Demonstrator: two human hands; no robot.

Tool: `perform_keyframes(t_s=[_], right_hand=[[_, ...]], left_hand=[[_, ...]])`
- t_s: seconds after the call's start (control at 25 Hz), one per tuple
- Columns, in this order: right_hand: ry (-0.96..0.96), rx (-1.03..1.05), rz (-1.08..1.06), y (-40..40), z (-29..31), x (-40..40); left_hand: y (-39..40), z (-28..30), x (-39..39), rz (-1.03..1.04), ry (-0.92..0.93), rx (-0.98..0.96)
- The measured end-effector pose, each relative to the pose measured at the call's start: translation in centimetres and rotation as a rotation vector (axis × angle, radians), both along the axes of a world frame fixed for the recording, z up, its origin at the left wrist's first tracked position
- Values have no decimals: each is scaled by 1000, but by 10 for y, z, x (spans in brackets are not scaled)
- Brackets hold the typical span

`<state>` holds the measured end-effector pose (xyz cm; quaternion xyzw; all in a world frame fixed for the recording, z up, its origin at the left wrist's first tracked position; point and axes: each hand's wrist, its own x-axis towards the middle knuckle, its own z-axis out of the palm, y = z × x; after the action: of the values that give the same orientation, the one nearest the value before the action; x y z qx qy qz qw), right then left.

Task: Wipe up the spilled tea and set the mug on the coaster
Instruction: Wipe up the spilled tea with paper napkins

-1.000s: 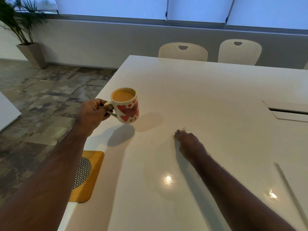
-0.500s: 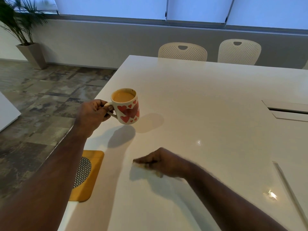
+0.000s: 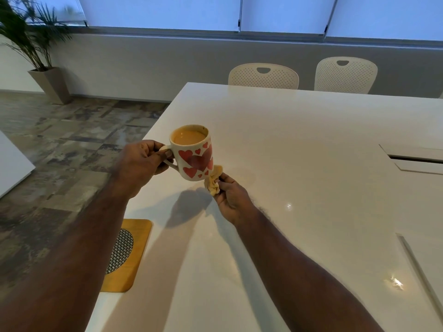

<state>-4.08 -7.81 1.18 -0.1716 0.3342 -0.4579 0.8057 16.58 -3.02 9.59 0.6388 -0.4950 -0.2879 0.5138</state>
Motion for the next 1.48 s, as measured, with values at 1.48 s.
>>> perform_keyframes(t_s=[1.48], right_hand=[[-38, -55, 48, -2, 29, 13]], left_hand=[[-4, 2, -8, 10, -4, -29]])
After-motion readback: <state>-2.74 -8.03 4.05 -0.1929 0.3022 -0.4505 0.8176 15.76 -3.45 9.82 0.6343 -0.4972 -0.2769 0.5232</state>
